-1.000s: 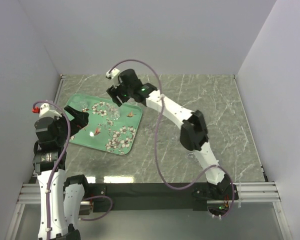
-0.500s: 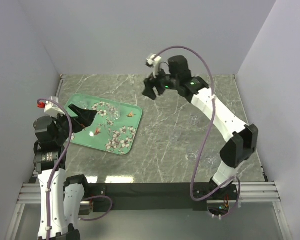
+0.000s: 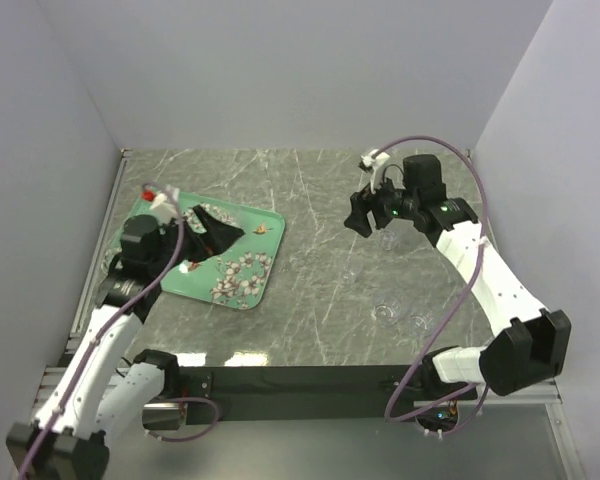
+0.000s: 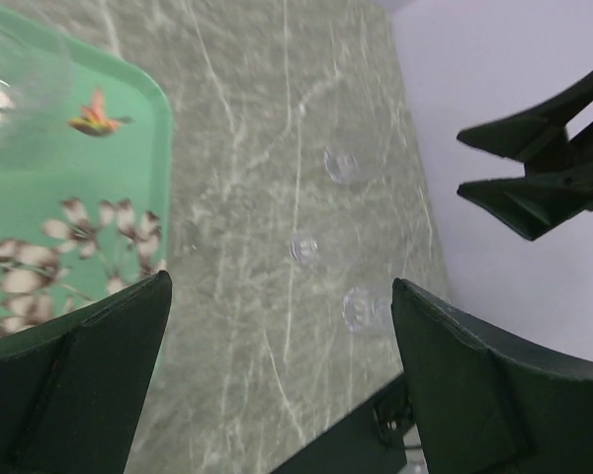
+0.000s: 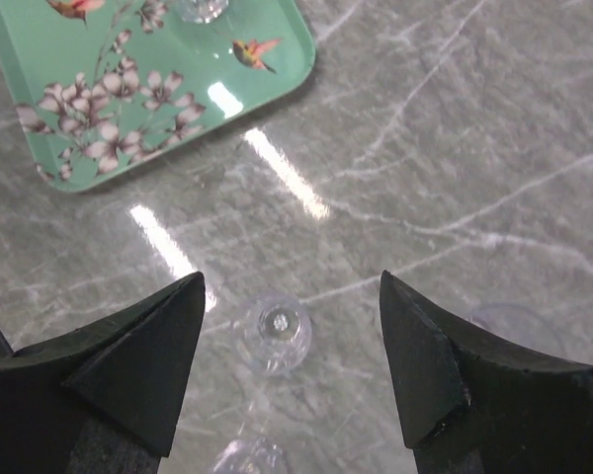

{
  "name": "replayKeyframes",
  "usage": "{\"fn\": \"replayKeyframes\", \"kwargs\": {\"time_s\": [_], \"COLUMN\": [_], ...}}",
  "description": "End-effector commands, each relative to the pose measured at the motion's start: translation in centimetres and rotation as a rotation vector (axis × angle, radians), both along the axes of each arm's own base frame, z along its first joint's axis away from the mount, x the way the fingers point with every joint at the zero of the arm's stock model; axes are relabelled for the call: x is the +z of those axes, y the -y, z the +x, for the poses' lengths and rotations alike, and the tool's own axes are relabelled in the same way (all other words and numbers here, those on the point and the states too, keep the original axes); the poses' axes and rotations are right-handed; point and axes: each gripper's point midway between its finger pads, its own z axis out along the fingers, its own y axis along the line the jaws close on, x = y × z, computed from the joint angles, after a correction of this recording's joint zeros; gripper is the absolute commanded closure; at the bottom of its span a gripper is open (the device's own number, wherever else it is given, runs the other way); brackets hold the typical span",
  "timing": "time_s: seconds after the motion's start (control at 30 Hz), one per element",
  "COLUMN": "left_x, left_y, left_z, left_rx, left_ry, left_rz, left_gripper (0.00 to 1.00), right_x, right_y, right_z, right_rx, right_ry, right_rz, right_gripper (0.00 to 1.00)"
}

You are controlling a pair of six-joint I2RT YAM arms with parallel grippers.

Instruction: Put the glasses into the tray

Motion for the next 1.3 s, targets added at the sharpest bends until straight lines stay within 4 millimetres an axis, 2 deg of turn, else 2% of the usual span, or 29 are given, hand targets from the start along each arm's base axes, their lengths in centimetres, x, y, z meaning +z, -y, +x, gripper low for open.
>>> {"fn": "replayKeyframes", "kwargs": {"time_s": [0.0,0.03,0.1,0.13,0.2,0.27,0.3,0.37,0.4,0.47,0.5,0.57,0.6,0.8,1.0,1.07,1.27], "left_x": [2.6,2.2,1.9,1.3,0.2,-0.1,-1.2,-1.5,-2.7,-3.2,-4.4,-4.9,-6.0,-8.8,-10.6,-11.7,-12.9], "left_y": [2.1,3.7,5.2,6.8,8.4,10.6,11.9,13.3,14.0,15.6,16.2,17.4,18.1,20.3,21.9,22.2,23.0], "left_z": [1.5,1.5,1.8,1.6,2.0,1.4,1.1,0.9,1.0,0.3,0.3,-0.3,-0.7,-1.4,-1.5,-1.7,-1.9], "left_rx": [-0.01,-0.052,-0.075,-0.116,-0.138,-0.19,-0.217,-0.244,-0.252,-0.292,-0.303,-0.33,-0.349,-0.4,-0.441,-0.451,-0.47], "left_ry": [0.073,0.053,0.048,0.027,0.001,-0.006,-0.029,-0.035,-0.063,-0.075,-0.099,-0.11,-0.131,-0.188,-0.22,-0.243,-0.269], "left_rz": [-0.018,-0.014,-0.003,0.007,0.029,0.041,0.061,0.076,0.103,0.124,0.147,0.177,0.2,0.249,0.302,0.329,0.374], "left_gripper": [0.0,0.0,0.01,0.01,0.01,0.01,0.01,0.01,0.01,0.01,0.01,0.01,0.01,0.01,0.01,0.01,0.01], "right_x": [1.2,0.7,0.6,0.3,0.3,-0.4,-0.4,-1.1,-1.1,-1.7,-1.8,-2.1,-2.3,-2.8,-3.2,-3.3,-3.6], "right_y": [1.5,2.3,3.1,3.5,4.3,4.9,5.1,5.5,5.9,6.5,6.7,7.0,7.2,7.6,8.2,8.3,8.5], "right_z": [-0.2,-0.1,-0.2,-0.3,-0.2,-0.2,-0.3,-0.5,-0.6,-0.7,-0.7,-0.9,-1.0,-1.2,-1.3,-1.4,-1.4], "right_rx": [-0.034,-0.059,-0.084,-0.1,-0.128,-0.151,-0.161,-0.175,-0.189,-0.211,-0.218,-0.23,-0.237,-0.253,-0.276,-0.282,-0.287], "right_ry": [0.054,0.045,0.047,0.038,0.04,0.028,0.028,0.009,0.01,-0.002,-0.004,-0.01,-0.014,-0.034,-0.048,-0.053,-0.063], "right_rz": [0.028,0.025,0.026,0.032,0.041,0.043,0.051,0.057,0.058,0.062,0.065,0.068,0.072,0.092,0.101,0.107,0.115], "right_gripper": [0.22,0.22,0.22,0.22,0.21,0.21,0.21,0.22,0.21,0.22,0.22,0.21,0.22,0.22,0.22,0.22,0.22]}}
